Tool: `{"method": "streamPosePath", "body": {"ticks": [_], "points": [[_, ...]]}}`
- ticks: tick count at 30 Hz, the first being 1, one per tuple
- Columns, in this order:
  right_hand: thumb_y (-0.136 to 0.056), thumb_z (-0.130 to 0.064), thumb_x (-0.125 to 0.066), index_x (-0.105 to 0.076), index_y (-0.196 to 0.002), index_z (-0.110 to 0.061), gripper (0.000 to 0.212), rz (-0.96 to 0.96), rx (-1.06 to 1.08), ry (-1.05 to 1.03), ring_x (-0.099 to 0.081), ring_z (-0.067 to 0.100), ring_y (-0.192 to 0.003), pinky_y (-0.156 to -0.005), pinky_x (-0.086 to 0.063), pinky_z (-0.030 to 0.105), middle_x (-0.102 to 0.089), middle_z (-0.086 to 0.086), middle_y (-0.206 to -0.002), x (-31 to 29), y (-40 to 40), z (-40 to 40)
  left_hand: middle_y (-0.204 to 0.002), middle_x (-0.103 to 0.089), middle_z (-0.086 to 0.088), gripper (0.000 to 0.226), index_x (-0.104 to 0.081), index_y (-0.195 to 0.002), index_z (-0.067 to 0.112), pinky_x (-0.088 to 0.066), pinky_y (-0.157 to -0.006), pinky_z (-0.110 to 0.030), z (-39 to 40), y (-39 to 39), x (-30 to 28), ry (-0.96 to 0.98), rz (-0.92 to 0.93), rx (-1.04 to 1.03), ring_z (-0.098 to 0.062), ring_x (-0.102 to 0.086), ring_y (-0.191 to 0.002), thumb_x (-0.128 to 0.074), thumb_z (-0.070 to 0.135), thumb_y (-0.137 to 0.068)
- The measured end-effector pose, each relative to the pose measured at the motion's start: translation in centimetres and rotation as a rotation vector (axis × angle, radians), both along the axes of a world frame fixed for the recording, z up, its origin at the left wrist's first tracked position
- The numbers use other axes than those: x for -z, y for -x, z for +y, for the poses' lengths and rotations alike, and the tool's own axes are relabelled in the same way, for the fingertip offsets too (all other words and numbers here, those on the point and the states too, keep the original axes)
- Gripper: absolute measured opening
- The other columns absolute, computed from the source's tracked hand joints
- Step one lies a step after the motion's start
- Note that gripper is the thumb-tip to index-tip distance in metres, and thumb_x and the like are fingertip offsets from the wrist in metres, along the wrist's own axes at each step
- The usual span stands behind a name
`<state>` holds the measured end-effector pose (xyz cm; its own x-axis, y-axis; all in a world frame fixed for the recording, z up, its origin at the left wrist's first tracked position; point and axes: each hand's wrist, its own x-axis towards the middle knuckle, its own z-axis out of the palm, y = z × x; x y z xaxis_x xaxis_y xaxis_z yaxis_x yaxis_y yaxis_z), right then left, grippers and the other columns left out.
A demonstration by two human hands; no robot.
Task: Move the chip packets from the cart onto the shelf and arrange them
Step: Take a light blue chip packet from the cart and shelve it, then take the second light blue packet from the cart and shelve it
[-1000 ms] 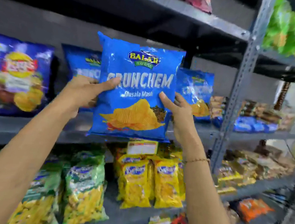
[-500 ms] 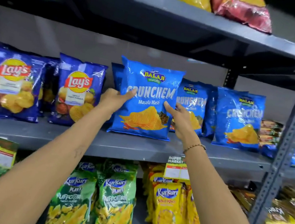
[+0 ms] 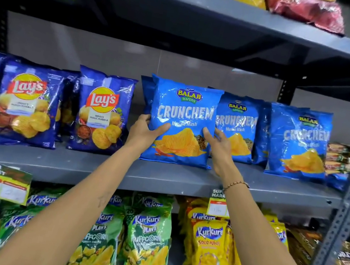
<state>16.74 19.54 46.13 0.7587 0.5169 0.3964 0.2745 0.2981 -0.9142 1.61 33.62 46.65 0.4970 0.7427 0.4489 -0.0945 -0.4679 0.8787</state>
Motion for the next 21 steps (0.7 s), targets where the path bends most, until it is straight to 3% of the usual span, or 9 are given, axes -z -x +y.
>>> {"method": "streamPosePath", "body": {"ticks": [4, 7, 9, 11, 13, 17, 21], "points": [[-0.089, -0.035, -0.059, -0.047, -0.131, -0.014, 0.049, -0.109, 0.242, -0.003, -0.05, 0.019, -0.12, -0.093, -0.046, 0.032, -0.053, 0.002, -0.132, 1.1, 0.8, -0.5, -0.129, -0.051, -0.012, 0.062, -0.043, -0.128, 0.005, -0.042, -0.095, -0.039, -2.6, 0.9, 1.3, -0.37, 0.013, -0.349, -0.029, -0.048, -0.118, -0.07, 0.033, -0.08], [-0.09, -0.027, -0.057, -0.058, -0.111, -0.018, 0.023, -0.298, 0.439, -0.078, -0.057, 0.019, -0.108, -0.082, -0.05, 0.017, -0.06, 0.003, -0.119, 2.2, 3.0, -2.1, -0.11, -0.057, -0.014, 0.034, -0.054, -0.109, 0.006, -0.043, -0.086, -0.04, -5.5, 1.6, 2.5, -0.714, 0.011, -0.549, -0.032, -0.05, -0.1, -0.068, 0.019, -0.081], [-0.09, -0.022, -0.057, -0.062, -0.1, -0.02, 0.012, -0.386, 0.446, -0.093, -0.06, 0.014, -0.098, -0.077, -0.051, 0.018, -0.063, 0.003, -0.11, 3.4, 4.8, -4.1, -0.095, -0.061, -0.012, 0.017, -0.058, -0.094, 0.008, -0.04, -0.079, -0.033, -7.7, 1.5, 3.5, -0.734, -0.004, -0.382, -0.029, -0.053, -0.09, -0.064, 0.021, -0.084], [-0.088, -0.017, -0.057, -0.065, -0.095, -0.02, 0.011, -0.43, 0.48, -0.088, -0.062, 0.011, -0.091, -0.078, -0.051, 0.024, -0.066, 0.002, -0.1, 5.5, 6.6, -6.6, -0.087, -0.064, -0.008, 0.013, -0.059, -0.087, 0.009, -0.034, -0.074, -0.024, -10.1, 1.2, 5.3, -0.697, -0.027, -0.138, -0.025, -0.055, -0.085, -0.063, 0.021, -0.085], [-0.087, -0.009, -0.057, -0.065, -0.091, -0.021, 0.015, -0.417, 0.541, -0.082, -0.063, 0.011, -0.087, -0.078, -0.05, 0.023, -0.066, 0.003, -0.093, 8.6, 8.4, -9.6, -0.082, -0.065, -0.005, 0.012, -0.06, -0.082, 0.011, -0.038, -0.073, -0.023, -12.8, 0.7, 7.6, -0.67, -0.04, 0.032, -0.02, -0.058, -0.081, -0.064, 0.022, -0.084], [-0.088, -0.004, -0.056, -0.063, -0.089, -0.018, 0.016, -0.303, 0.646, 0.033, -0.061, 0.012, -0.083, -0.073, -0.047, 0.015, -0.066, 0.005, -0.089, 16.5, 10.8, -16.9, -0.073, -0.065, -0.001, 0.01, -0.063, -0.078, 0.011, -0.046, -0.066, -0.019, -18.9, -0.4, 14.2, -0.489, 0.014, 0.331, -0.007, -0.055, -0.066, -0.067, 0.02, -0.082], [-0.089, -0.006, -0.057, -0.063, -0.087, -0.017, 0.013, 0.02, 0.762, 0.185, -0.057, 0.004, -0.067, -0.063, -0.045, 0.011, -0.065, 0.003, -0.079, 26.3, 10.8, -25.1, -0.066, -0.062, 0.002, 0.009, -0.063, -0.076, 0.011, -0.05, -0.063, -0.029, -24.8, -2.9, 22.9, -0.349, 0.292, 0.516, -0.009, -0.053, -0.059, -0.068, 0.017, -0.08]]}}
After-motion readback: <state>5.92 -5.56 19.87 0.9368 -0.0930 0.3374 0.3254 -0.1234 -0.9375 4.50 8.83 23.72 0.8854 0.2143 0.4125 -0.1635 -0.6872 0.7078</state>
